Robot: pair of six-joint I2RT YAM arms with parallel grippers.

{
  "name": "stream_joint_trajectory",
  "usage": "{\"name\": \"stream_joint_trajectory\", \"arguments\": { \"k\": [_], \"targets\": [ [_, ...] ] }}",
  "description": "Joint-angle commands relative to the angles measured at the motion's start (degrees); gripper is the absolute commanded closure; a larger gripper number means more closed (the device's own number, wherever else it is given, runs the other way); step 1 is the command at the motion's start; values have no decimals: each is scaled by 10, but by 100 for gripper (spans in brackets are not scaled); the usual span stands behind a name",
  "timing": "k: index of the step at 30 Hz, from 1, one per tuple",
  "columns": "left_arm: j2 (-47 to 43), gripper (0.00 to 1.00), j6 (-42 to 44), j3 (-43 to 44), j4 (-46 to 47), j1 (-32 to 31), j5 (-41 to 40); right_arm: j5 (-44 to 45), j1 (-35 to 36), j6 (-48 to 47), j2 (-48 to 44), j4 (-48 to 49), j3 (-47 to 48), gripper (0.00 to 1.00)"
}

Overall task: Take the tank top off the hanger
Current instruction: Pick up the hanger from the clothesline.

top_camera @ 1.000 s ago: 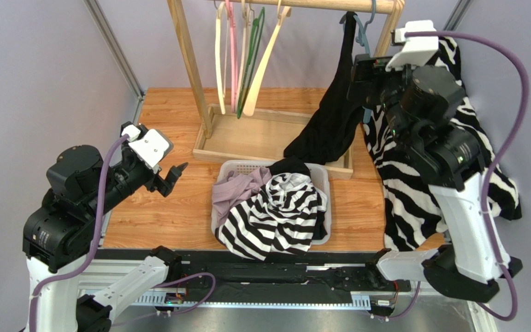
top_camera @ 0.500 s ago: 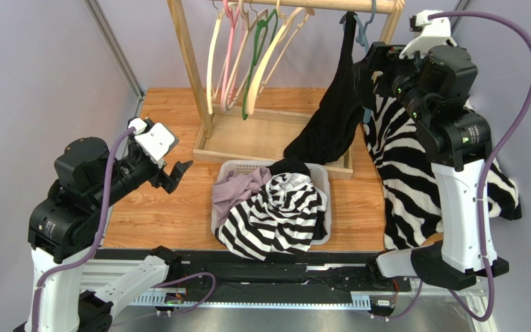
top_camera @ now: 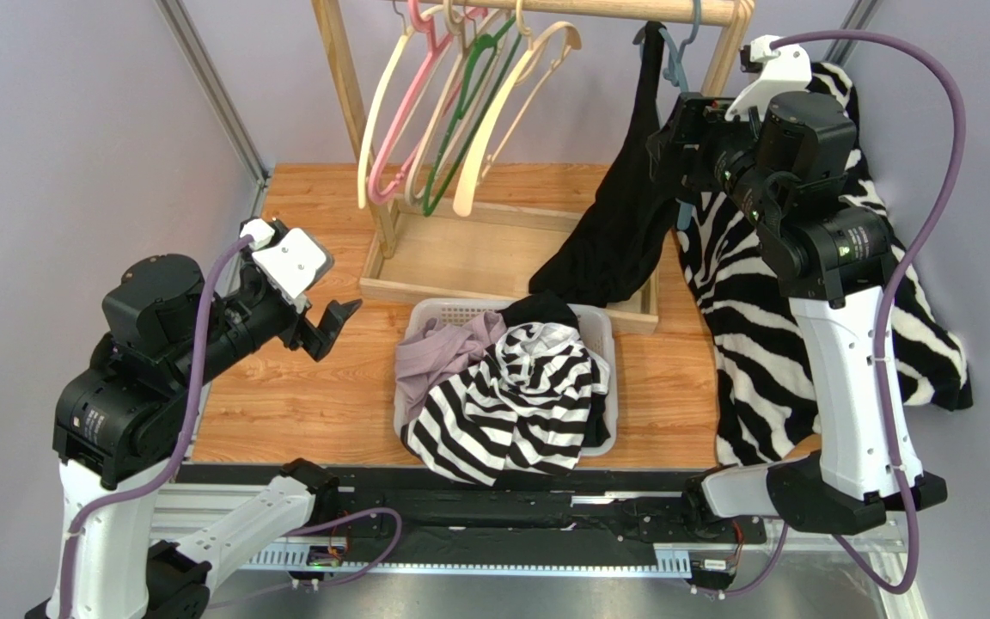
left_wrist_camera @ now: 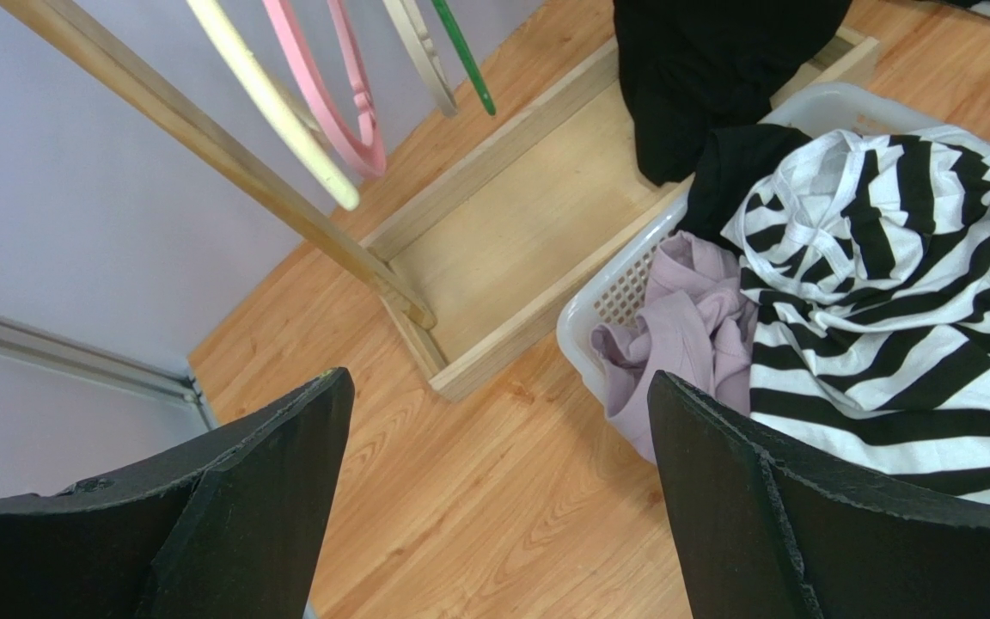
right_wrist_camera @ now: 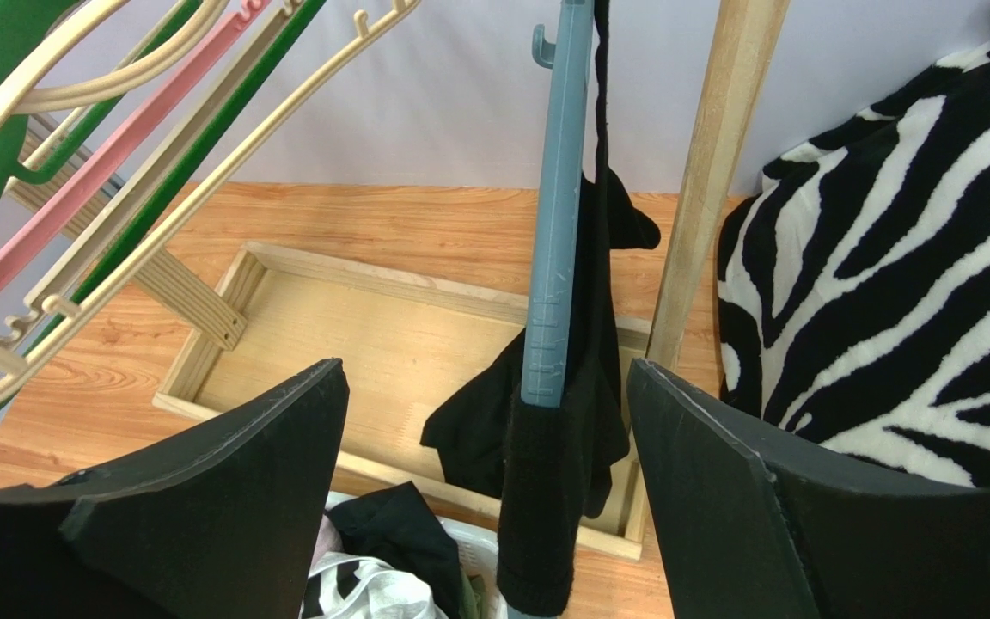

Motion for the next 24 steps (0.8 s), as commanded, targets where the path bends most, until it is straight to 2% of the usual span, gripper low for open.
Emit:
{"name": "stream_joint_trajectory", "arguments": {
  "k": [1,6,7,10,14,23,24],
  "targets": [
    [6,7,-13,17,11,2,9,15,-1,1,6,13,-8,19],
    [8,7,-15,16,14,3,9,21,-1,11,24,15,-12,24],
    [8,7,-14,13,16,3,8,19,0,15,33,14,-4,28],
    [13,7,-16,10,19,3,6,33,5,15,66,-20,41,34],
    [14,6,-12,11,20,3,5,58,9,9,73,-40,40,40],
    [18,6,-15,10,22,3,7,91,24,1,67,-53,35,67],
    [18,6,-15,9,23,3,6,94,25,-2,65,-53,34,77]
  ]
}}
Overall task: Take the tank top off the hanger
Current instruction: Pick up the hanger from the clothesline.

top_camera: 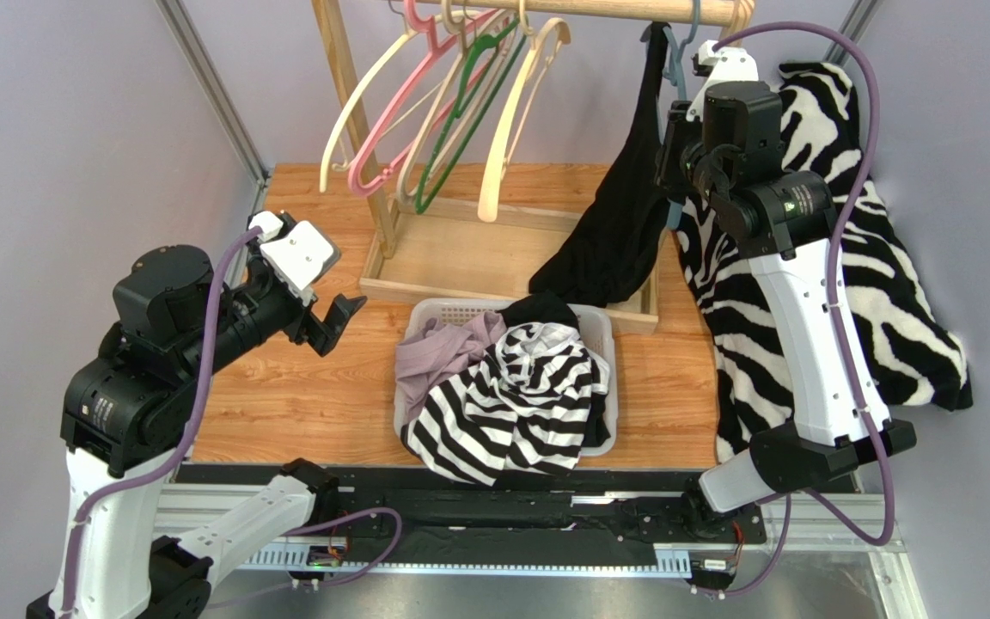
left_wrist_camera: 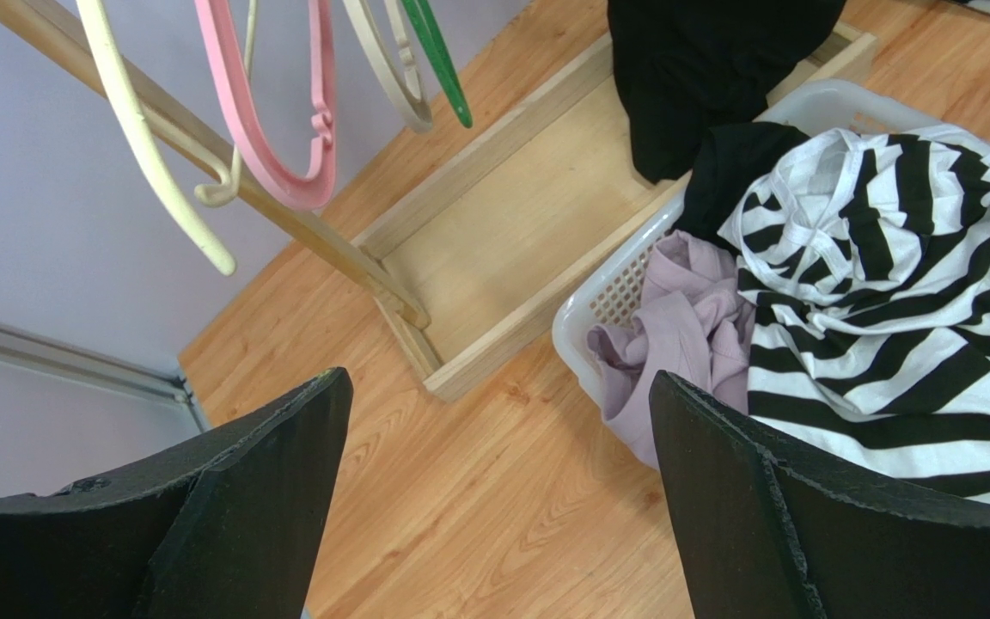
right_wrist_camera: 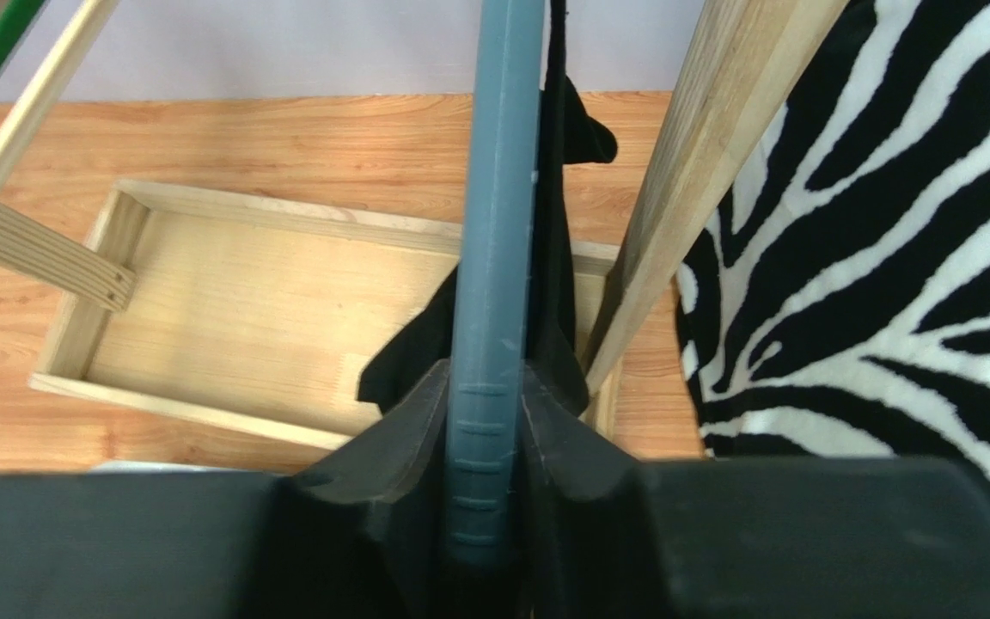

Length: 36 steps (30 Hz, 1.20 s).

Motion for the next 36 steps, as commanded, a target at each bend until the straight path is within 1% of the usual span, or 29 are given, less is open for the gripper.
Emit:
{"name": "stream_joint_trajectory", "arguments": {
  "k": [1,2,3,6,7,11,14,16,18,22,24,25,27,29,32,35,36],
  "targets": [
    [2,6,-13,5,21,3,3,30,13,-11,-18,2,15,84],
    [2,6,-13,4,21,3,3,35,16,-13,-18,8,16,91],
    [2,6,-13,4,21,3,3,39,18,-18,-21,15,15,100],
    [0,6,-12,-1,21,3,-1,67,38,-45,-28,61,12,100],
    [-1,6,-11,-2,20,3,-2,80,50,-67,-38,76,9,100],
    [-8,6,-9,-8,22,3,-10,99,71,-125,-63,189,-16,100],
    [-13,5,-8,-13,22,3,-11,117,84,-159,-70,231,-20,100],
    [-14,5,-8,-15,22,3,-12,117,85,-161,-76,250,-26,100],
    [-15,5,-6,-15,23,3,-14,113,86,-154,-92,253,-45,100],
    [-15,5,-8,-14,23,3,-13,93,97,-148,-121,228,-87,100],
    [-14,5,-8,-11,23,3,-11,68,100,-144,-150,215,-123,100],
    [-14,5,-8,-10,22,3,-11,34,101,-143,-163,204,-138,100],
    [-13,3,-12,-6,22,3,-17,4,102,-146,-205,196,-182,100],
    [-9,2,-12,0,17,3,-19,-34,102,-154,-232,187,-204,100],
    [-8,2,-14,10,14,3,-12,-80,102,-176,-270,151,-198,100],
    [-1,2,-23,20,10,3,-4,-124,103,-191,-287,114,-143,100],
    [1,2,-26,22,9,4,-2,-162,103,-190,-288,107,-127,100]
  ]
}}
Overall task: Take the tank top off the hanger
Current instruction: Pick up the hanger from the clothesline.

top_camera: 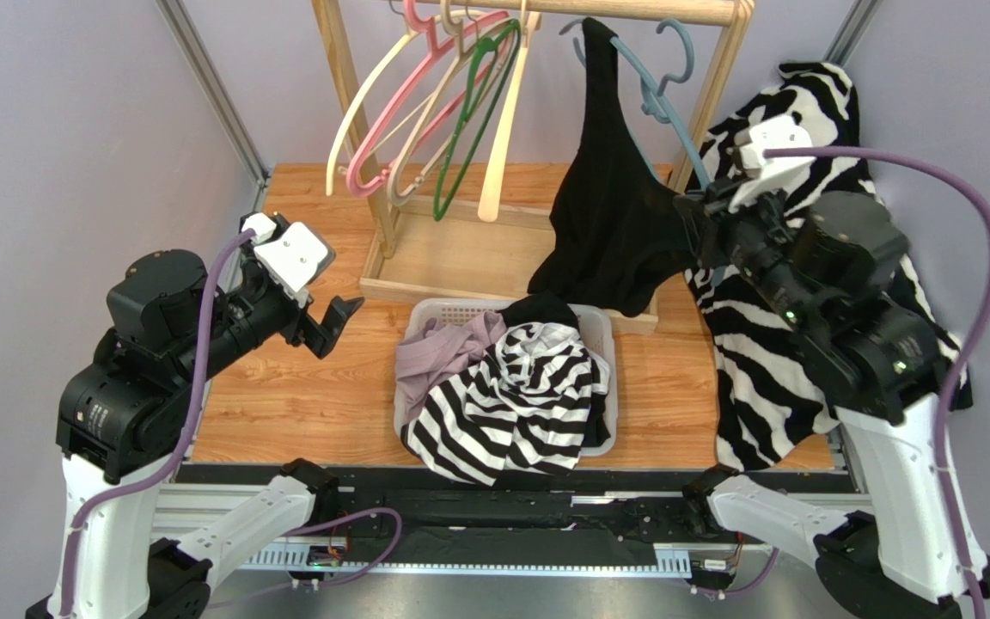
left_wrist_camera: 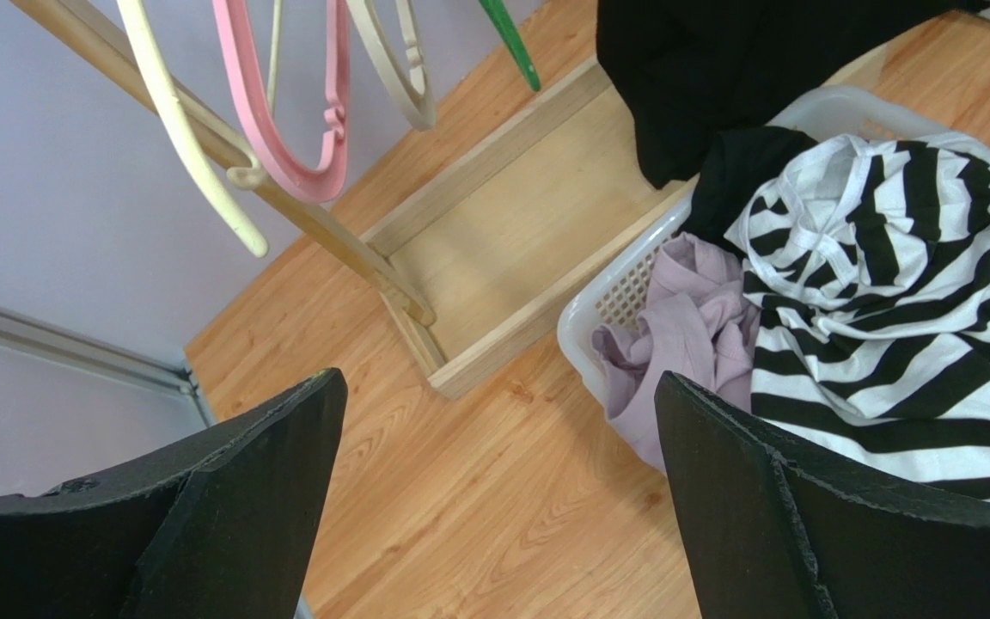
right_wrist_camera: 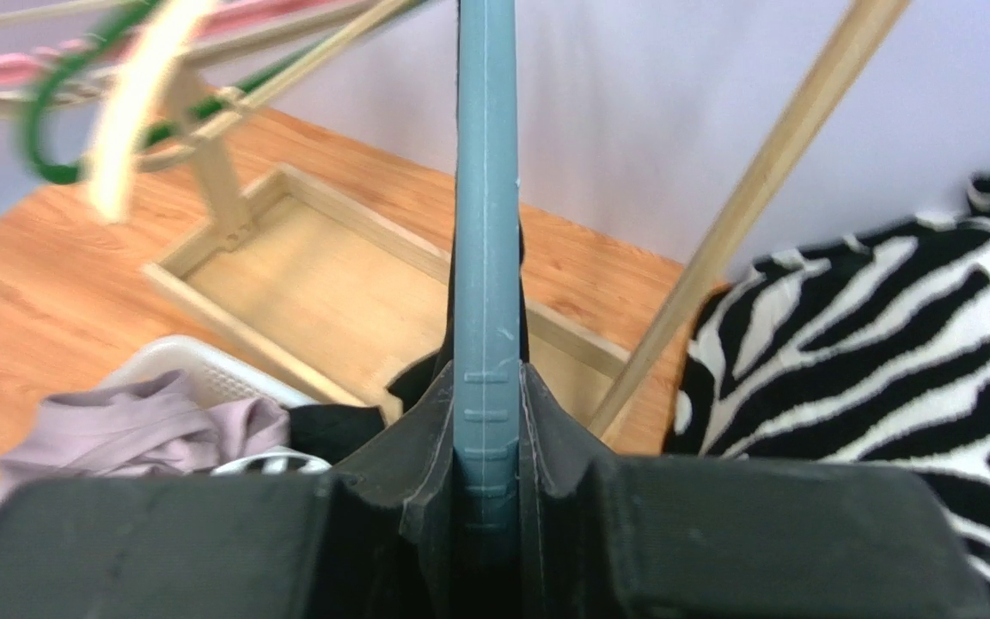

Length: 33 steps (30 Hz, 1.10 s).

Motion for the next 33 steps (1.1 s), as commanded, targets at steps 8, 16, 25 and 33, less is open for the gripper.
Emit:
{"name": "stream_joint_trajectory", "arguments": {
  "k": [8,16,25,33],
  "targets": [
    [24,2,-32,44,-5,9,44,-287,4,29,37,-11,285,100],
    [18,1,-29,48,-19,14,54,-381,4,65,44,45,315,100],
    [21,1,-33,57,-22,18,67,-352,4,14,25,-23,226,100],
    [19,1,-25,73,-20,19,86,-403,9,-29,-42,2,27,100]
  ]
}}
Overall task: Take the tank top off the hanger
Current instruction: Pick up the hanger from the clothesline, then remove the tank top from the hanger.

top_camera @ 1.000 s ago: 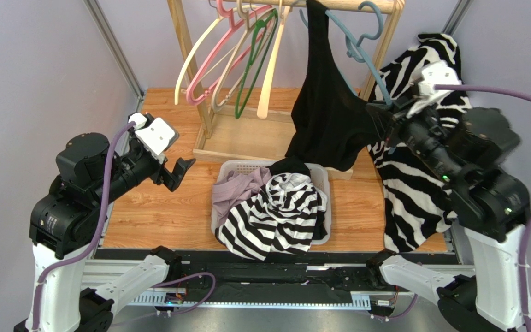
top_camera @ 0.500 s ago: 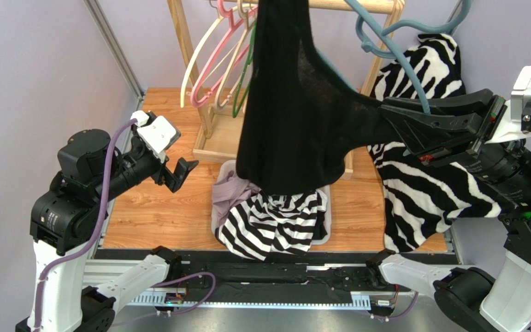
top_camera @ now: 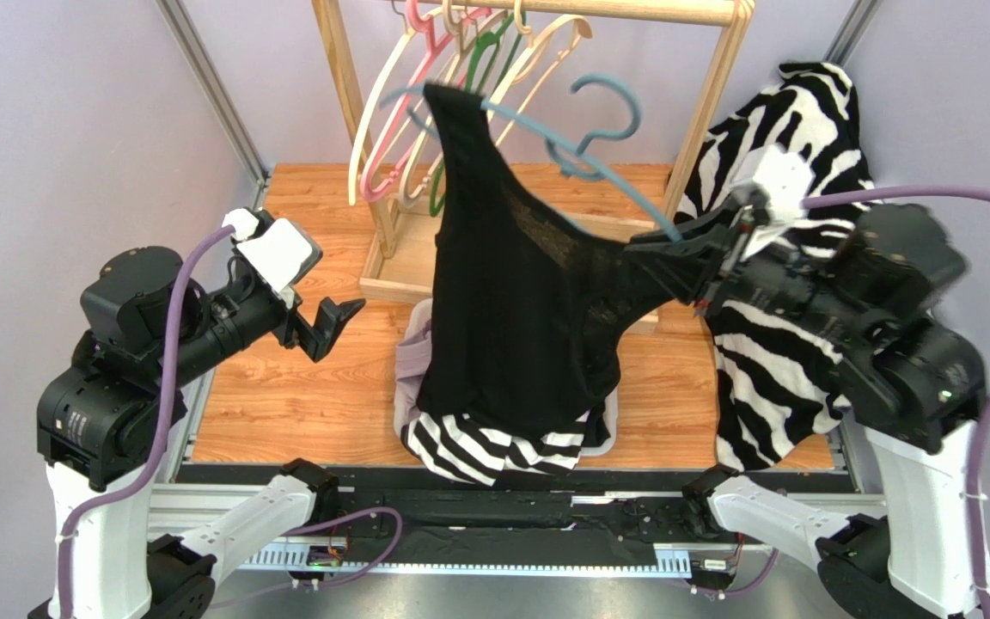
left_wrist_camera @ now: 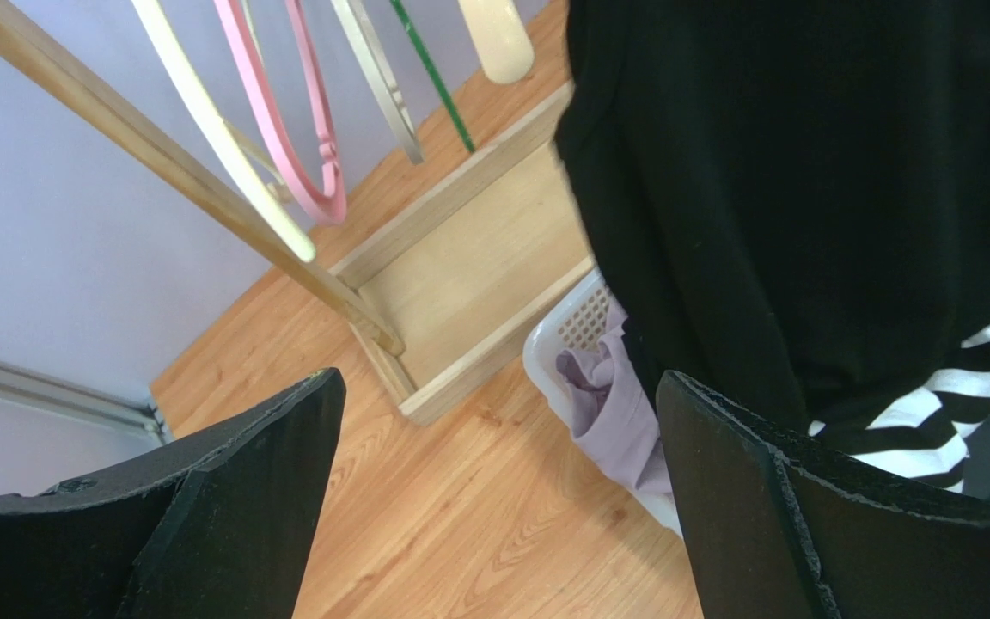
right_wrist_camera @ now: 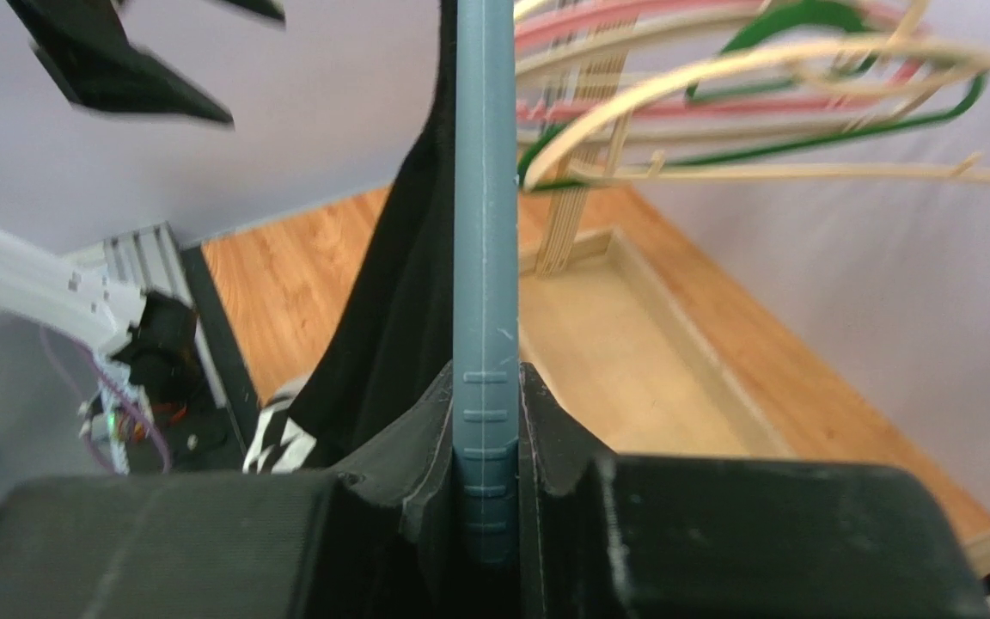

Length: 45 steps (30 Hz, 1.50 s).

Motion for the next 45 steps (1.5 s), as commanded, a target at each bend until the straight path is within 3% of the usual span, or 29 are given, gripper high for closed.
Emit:
{"name": "stream_joint_trajectory", "arguments": {
  "k": [1,6,9,19,25,31,38,45],
  "targets": [
    [-1,1,-11,7,8,3,42,-34,9,-35,-40,36,-81,100],
    [15,1,-91,-46,44,3,156,3,62,-64,-75,23,-160,100],
    [28,1,-136,-73,75,4,161,41,100,-70,-86,16,-189,100],
    [64,1,-164,-44,80,3,213,113,192,-69,-69,11,-208,100],
    [51,3,-156,-44,78,4,248,211,242,-81,-61,16,-208,100],
    [33,2,-104,9,39,4,203,227,245,-85,-63,13,-217,100],
    [-4,1,104,13,-13,4,182,200,255,-85,-43,-9,-202,100],
    [23,1,14,-51,89,3,123,226,290,-85,-35,-2,-202,100]
  ]
}}
